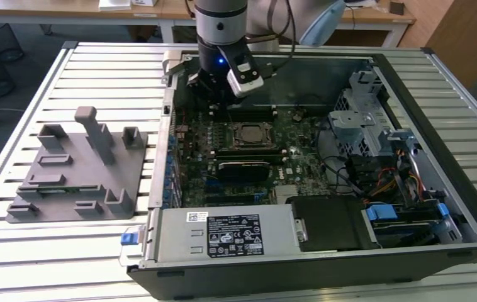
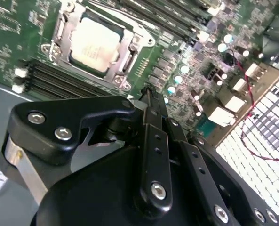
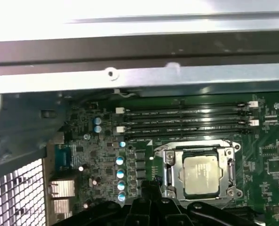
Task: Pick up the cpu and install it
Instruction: 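Install the first cpu locking lever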
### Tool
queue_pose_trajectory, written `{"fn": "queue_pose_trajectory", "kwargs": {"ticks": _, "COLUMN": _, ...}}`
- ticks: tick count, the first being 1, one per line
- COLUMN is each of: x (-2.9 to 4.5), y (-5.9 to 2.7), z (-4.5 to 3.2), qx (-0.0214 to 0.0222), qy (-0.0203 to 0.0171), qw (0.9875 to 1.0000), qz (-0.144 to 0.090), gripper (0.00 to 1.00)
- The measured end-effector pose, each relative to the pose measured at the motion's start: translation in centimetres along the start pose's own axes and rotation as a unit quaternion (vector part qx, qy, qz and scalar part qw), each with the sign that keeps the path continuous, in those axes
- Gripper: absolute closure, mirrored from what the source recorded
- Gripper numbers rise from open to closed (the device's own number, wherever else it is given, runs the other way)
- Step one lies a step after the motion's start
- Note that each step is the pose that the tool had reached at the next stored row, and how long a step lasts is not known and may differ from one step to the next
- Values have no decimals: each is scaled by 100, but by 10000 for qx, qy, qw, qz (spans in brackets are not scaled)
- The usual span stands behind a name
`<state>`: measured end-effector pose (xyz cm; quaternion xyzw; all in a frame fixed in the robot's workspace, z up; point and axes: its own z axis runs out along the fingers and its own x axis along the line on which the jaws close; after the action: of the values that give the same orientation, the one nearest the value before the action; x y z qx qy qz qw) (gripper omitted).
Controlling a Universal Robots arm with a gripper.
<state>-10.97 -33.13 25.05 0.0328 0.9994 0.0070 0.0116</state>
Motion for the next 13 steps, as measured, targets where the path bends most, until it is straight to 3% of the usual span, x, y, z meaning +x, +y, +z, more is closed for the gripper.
{"fn": "queue_pose_trajectory", "kwargs": {"ticks": 6, "x": 61, "y": 87, "z": 6, "qx": 0, "qy": 1, "qw": 10000, "qz": -11, "gripper": 89}}
{"fn": "queue_pose_trajectory", "kwargs": {"ticks": 13, "x": 67, "y": 130, "z": 15, "qx": -15, "qy": 1, "qw": 10000, "qz": -14, "gripper": 89}}
